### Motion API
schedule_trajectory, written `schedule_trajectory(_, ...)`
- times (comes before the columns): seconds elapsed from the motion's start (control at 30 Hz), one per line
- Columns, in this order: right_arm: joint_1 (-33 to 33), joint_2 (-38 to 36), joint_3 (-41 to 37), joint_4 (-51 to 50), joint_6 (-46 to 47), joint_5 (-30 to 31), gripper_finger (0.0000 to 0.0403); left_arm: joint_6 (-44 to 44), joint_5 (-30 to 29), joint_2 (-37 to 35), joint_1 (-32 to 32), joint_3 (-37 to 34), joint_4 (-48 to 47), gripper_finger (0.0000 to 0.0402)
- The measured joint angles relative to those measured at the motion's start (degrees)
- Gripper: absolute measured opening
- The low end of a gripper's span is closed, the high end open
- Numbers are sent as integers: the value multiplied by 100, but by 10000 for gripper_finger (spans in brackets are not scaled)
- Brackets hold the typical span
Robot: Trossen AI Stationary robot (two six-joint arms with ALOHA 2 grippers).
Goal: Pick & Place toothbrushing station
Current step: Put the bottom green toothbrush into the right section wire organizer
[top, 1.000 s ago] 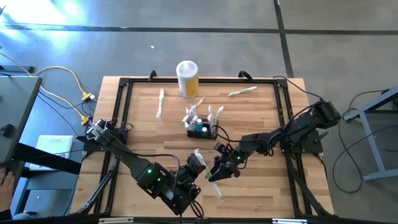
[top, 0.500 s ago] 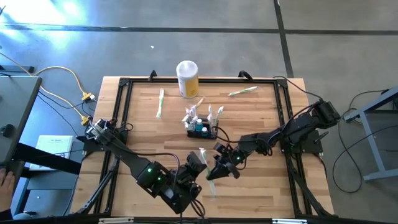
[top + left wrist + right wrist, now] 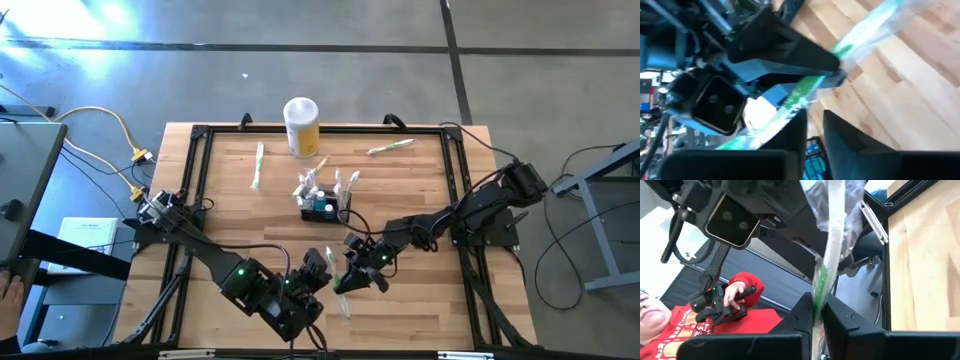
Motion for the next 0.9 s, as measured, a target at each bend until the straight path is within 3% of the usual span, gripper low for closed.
schedule_trajectory(0.27, 21, -175, 12, -307, -423, 40, 14, -44, -354, -53, -79, -11, -1, 137)
schedule_trajectory(0.43, 12, -763, 17, -1693, -1038, 485, 14, -662, -175, -221, -193, -11, -388, 147)
schedule_trajectory(0.6, -19, -1698, 17, -3114, -1921, 1463, 14, -1685, -49, -396, -193, -11, -1218, 148)
schedule_trajectory(0.77, -12, -2745, 14, -4249, -2945, 3171, 14, -2383, -14, -534, -190, -9, -1684, 148)
schedule_trajectory(0.83, -18, -3042, 14, -4403, -3431, 3850, 14, -2530, -17, -553, -191, -11, -1810, 148)
schedule_trajectory(0.9, -59, -3266, -8, -4403, -3954, 4135, 14, -2544, 1, -577, -150, -54, -1758, 148)
